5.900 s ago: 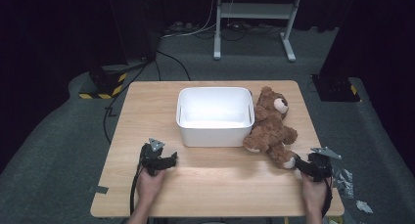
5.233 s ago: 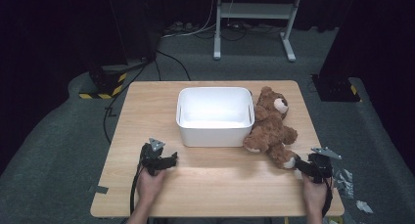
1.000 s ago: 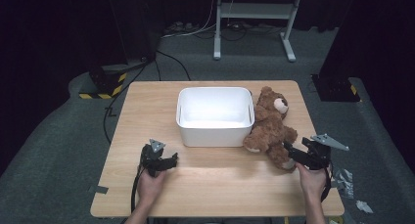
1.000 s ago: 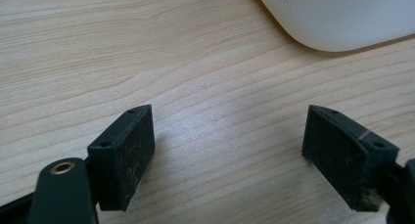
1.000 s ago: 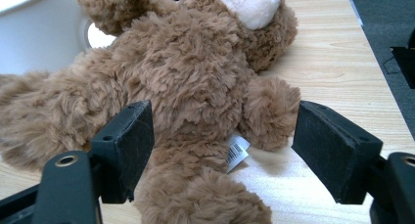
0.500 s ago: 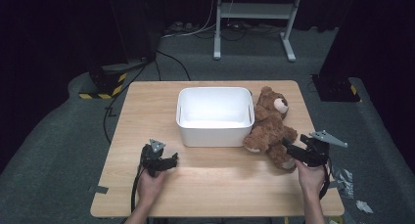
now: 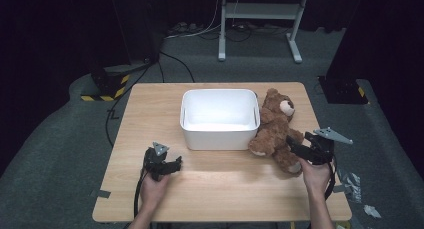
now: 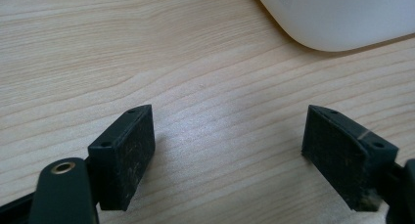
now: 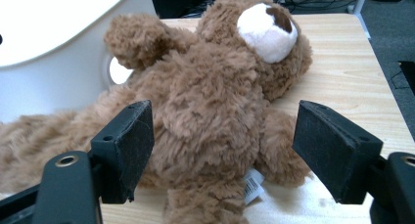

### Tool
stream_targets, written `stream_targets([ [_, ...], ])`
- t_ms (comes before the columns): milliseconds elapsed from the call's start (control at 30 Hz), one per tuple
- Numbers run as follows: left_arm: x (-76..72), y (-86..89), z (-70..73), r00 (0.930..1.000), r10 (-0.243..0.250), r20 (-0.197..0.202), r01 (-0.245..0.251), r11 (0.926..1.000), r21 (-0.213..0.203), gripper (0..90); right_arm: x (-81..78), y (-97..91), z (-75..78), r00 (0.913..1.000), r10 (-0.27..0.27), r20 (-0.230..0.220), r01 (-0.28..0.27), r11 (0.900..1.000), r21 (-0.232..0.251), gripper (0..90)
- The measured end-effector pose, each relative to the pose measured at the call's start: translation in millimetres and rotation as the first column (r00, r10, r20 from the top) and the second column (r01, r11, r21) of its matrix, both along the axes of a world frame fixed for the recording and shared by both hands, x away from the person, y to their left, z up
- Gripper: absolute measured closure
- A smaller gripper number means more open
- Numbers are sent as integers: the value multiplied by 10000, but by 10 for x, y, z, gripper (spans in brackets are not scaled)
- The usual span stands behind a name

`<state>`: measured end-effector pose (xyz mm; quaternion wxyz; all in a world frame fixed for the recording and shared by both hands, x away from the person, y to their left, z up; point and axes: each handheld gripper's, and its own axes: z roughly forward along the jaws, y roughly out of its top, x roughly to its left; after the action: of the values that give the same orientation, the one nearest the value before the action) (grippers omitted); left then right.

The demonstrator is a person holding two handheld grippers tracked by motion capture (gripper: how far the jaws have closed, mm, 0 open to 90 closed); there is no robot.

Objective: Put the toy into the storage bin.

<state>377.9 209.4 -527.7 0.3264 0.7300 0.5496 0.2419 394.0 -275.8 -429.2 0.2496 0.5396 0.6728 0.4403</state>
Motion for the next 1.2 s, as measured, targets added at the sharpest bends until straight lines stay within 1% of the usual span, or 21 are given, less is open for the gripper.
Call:
stream_targets([
  [167, 0, 0, 0, 10000, -4, -4, 4, 10000, 7, 199, 39, 30, 59, 10000, 40, 37, -40, 10000, 0, 227],
  [433, 0, -1, 0, 10000, 9, 6, -9, 10000, -7, 199, 143, 64, 87, 9997, 122, -221, -124, 9999, -64, 227],
  [467, 0, 2, 1, 10000, -25, -22, 25, 10000, 27, 199, 160, 68, 90, 9997, 115, -224, -117, 9999, -78, 227],
  [533, 0, 2, 1, 10000, -29, -24, 29, 10000, 30, 199, 183, 72, 98, 9997, 132, -209, -131, 9999, 48, 228],
  [767, 0, -1, 0, 10000, 9, 4, -9, 10000, -9, 199, 277, 94, 161, 9996, 221, -184, -220, 9997, 52, 233],
  [833, 0, -2, -1, 10000, 15, 10, -15, 10000, -17, 199, 296, 96, 160, 9995, 236, -187, -235, 9997, 69, 232],
  [967, 0, 1, 1, 10000, -11, -8, 11, 10000, 23, 199, 324, 97, 142, 9991, 221, -349, -217, 9997, 124, 233],
  [1133, 0, -2, -1, 10000, 16, 11, -16, 10000, -18, 199, 348, 82, 140, 9991, 181, -389, -177, 9998, 107, 234],
  [1200, 0, 2, 1, 10000, -27, -23, 27, 10000, 28, 199, 365, 76, 144, 9991, 155, -406, -149, 9998, 145, 235],
])
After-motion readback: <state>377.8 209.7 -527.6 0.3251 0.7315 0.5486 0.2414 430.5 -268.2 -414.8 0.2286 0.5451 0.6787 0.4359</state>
